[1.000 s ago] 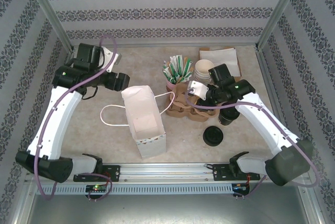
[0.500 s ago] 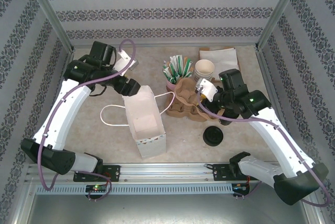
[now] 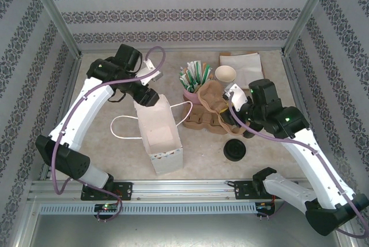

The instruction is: Pack the takeout coffee

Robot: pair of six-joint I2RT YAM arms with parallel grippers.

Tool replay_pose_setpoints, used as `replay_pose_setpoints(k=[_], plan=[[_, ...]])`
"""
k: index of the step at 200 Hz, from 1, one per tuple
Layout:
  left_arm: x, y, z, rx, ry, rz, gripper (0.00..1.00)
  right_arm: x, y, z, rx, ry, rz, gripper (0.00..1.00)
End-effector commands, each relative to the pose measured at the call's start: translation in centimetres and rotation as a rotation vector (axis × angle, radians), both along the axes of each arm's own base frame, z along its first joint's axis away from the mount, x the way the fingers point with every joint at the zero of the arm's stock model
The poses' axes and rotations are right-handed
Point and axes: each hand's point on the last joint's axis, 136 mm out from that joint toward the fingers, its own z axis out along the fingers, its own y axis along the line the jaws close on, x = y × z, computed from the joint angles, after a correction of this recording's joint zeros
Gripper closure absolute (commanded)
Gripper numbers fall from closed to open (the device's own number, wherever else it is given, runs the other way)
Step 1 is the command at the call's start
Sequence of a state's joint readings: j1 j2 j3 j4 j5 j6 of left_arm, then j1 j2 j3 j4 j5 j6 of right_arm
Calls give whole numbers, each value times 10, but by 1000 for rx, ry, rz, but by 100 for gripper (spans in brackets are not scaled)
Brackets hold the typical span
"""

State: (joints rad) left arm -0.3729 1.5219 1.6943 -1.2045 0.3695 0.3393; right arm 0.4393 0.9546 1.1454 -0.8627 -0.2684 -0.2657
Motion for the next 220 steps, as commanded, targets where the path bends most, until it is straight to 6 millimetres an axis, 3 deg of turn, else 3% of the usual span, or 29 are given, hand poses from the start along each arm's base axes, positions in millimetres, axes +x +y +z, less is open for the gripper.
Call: replay_pose_setpoints(k=[1,14,42,78,119,162,220], plan=[[-11,-4,0,1,31,-31,55,-2,-1,23,39,-30,-33,62],[-7,-4,-1,0,38,5,73,0,-4,28,39,-42,-56,62],[-4,-5,-1,-27,73,92,91,4,-9,43,51,-77,-104,62],[6,5,4,-49,98,319,93,4,-14,63,62,-136,-121,61],[8,-3,17,-180,150,470,100,5,-23,77,51,-193,-156,61],[11,-3,11,-213,220,610,100,-2,-20,87,77,-222,-124,61],[8,-13,19,-312,278,798,100,-12,-20,107,97,-289,-80,61]])
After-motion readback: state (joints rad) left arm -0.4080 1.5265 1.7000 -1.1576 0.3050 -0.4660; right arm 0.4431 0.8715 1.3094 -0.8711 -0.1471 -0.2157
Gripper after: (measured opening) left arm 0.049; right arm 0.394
